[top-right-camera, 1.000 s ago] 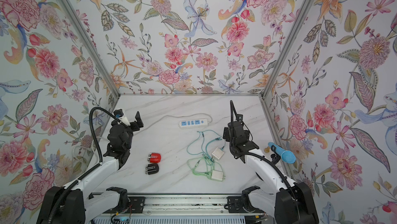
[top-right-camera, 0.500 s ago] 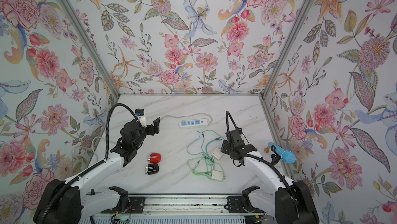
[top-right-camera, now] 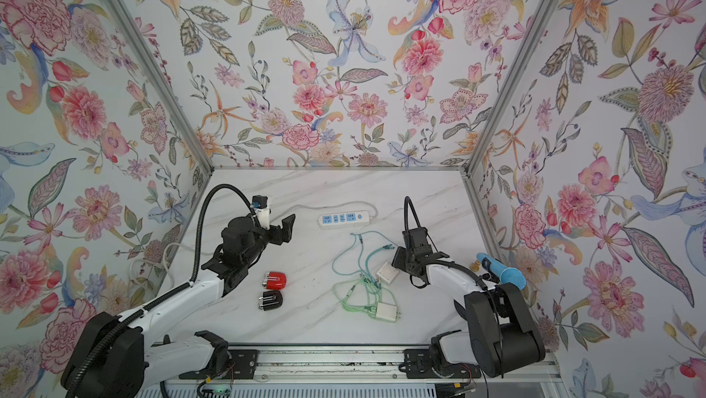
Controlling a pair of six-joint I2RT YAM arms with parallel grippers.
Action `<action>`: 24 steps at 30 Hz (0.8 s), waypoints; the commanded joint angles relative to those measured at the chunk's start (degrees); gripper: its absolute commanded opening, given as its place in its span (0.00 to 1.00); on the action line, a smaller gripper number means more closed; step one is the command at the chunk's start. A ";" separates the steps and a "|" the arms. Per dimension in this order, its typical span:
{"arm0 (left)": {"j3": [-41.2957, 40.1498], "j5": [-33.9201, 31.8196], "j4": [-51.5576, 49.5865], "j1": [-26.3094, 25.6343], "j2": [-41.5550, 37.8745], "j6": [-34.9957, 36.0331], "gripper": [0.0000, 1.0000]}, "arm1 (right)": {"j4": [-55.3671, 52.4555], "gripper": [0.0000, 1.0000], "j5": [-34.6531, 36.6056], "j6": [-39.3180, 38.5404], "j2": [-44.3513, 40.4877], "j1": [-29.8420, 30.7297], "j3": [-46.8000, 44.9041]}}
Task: Charge the electric shaver
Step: Pick up the plug from the center of the board.
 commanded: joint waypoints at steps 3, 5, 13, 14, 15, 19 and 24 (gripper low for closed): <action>2.17 2.87 -0.91 -1.45 1.65 0.55 0.84 | 2.80 0.45 -1.14 -1.55 2.10 -0.36 2.19; 2.28 3.59 -0.32 -1.75 2.34 0.62 0.83 | 3.41 0.41 -1.25 -2.19 2.17 -0.33 2.15; 2.90 5.22 1.48 -2.80 5.26 0.55 0.80 | 2.97 0.12 -3.20 -4.11 -0.95 -0.34 2.73; 2.77 5.46 1.68 -3.02 5.53 0.55 0.80 | 2.44 0.10 -3.11 -4.49 -1.82 -0.32 2.84; 2.57 5.53 2.02 -3.19 5.73 0.55 0.80 | 1.92 0.08 -3.01 -4.95 -2.39 -0.31 3.06; 1.43 6.68 3.79 -3.87 6.41 0.29 0.80 | 0.68 0.03 -3.17 -7.17 -5.46 -0.32 3.42; 1.62 11.19 5.07 -5.08 6.88 0.87 0.79 | -2.89 0.00 -4.57 -9.86 -7.71 0.45 5.87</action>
